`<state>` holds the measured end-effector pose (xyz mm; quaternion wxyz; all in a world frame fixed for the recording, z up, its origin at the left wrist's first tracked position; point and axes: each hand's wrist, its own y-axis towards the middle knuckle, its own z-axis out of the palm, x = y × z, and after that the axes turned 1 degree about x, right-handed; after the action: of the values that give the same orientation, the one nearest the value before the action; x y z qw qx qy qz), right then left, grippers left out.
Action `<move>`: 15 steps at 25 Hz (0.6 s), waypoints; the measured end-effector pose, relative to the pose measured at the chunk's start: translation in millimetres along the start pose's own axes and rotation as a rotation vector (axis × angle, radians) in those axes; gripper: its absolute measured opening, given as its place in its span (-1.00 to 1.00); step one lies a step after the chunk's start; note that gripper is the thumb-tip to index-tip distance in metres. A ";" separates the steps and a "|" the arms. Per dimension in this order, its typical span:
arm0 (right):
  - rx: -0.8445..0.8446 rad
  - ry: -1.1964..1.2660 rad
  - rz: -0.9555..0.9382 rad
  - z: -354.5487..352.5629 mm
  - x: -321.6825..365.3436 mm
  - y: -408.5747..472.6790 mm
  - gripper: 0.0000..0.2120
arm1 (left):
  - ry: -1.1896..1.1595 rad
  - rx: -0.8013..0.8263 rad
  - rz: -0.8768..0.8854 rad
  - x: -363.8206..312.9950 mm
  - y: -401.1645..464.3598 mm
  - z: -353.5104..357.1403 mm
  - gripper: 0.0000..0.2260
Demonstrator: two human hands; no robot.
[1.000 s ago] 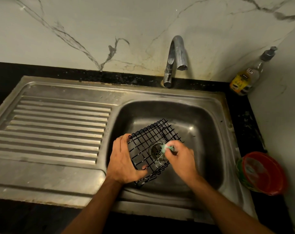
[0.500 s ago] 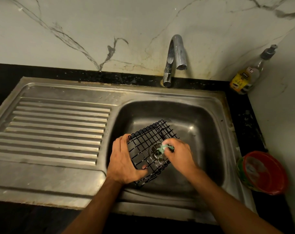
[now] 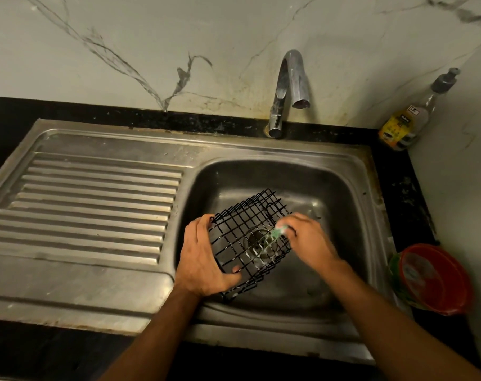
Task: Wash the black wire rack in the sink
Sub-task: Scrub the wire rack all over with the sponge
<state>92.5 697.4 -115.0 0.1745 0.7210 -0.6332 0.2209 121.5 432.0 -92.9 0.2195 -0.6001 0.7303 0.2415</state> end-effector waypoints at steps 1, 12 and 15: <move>-0.017 -0.019 0.062 -3.1 -12.7 7.9 -0.78 | -0.008 0.001 0.005 -0.1 -0.2 -0.5 0.07; -0.052 0.119 0.079 8.6 54.7 -27.6 -0.78 | -0.038 -0.013 0.022 0.7 0.5 -0.8 0.05; -0.086 0.202 -0.059 1.8 89.4 -35.9 -0.78 | -0.016 0.007 0.033 1.6 -0.1 1.7 0.06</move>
<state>137.2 626.6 -67.3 0.2745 0.7052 -0.5998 0.2599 121.3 431.8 -95.2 0.2236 -0.5851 0.7392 0.2473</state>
